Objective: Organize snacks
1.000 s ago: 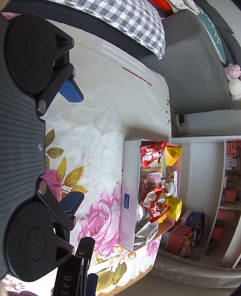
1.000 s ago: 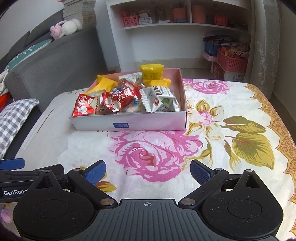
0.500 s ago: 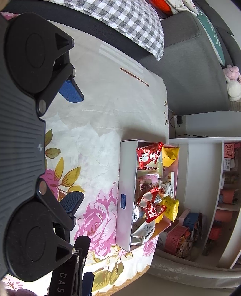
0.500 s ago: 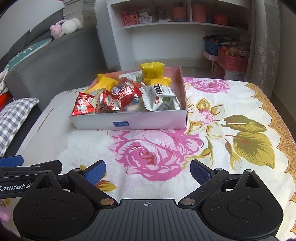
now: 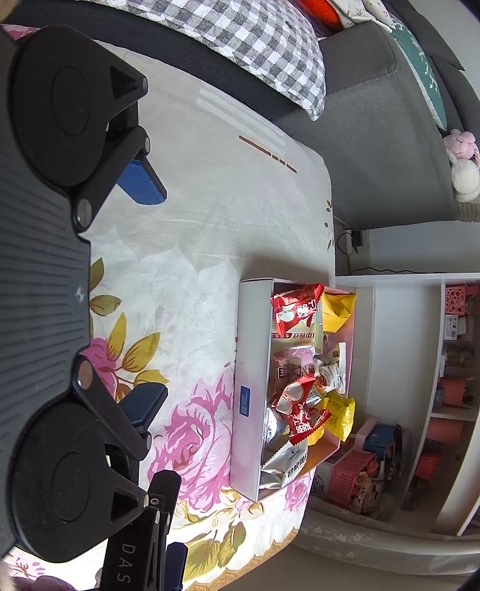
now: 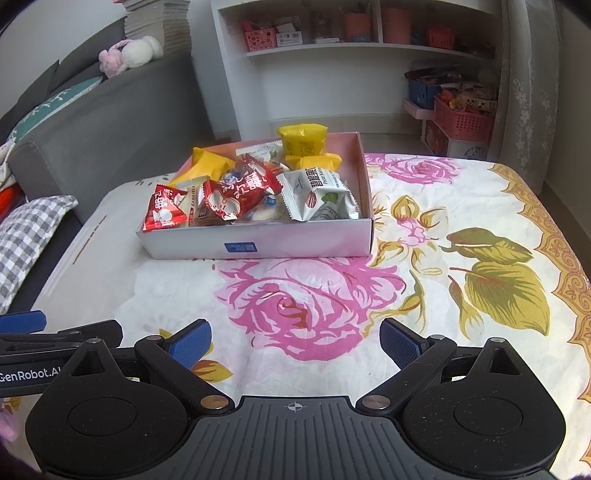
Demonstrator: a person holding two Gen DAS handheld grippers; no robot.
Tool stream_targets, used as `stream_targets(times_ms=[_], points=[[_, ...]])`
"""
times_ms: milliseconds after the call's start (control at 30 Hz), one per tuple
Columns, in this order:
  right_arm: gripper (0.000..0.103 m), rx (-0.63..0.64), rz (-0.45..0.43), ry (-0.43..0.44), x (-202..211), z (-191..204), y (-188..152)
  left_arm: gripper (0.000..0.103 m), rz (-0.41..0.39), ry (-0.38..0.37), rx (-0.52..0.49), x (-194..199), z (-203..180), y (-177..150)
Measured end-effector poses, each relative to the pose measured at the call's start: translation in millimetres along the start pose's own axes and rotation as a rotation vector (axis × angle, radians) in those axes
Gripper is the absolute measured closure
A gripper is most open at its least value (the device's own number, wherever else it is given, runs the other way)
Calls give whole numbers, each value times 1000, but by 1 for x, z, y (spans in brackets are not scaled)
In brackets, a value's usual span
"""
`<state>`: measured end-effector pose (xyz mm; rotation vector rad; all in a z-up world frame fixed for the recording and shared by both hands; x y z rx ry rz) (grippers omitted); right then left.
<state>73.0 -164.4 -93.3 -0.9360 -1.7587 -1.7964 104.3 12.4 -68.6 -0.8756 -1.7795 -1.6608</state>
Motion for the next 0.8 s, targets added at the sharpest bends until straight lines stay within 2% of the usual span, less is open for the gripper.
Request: stream_targets(times_ms=[800], points=[[4,-1,0,-1,-1,0,0,0,-8,-3,-12,2,-1,2]])
Point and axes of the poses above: each gripper's, at about its wrist camera, not at the fingertips, and x roughly against the way its jaws point, z to its left, y to its top, the point moved 8 cm from there along -x, roughly the way its jaws point, and after that the axes turned 7 degrees about -y, right-handed, at the moved point
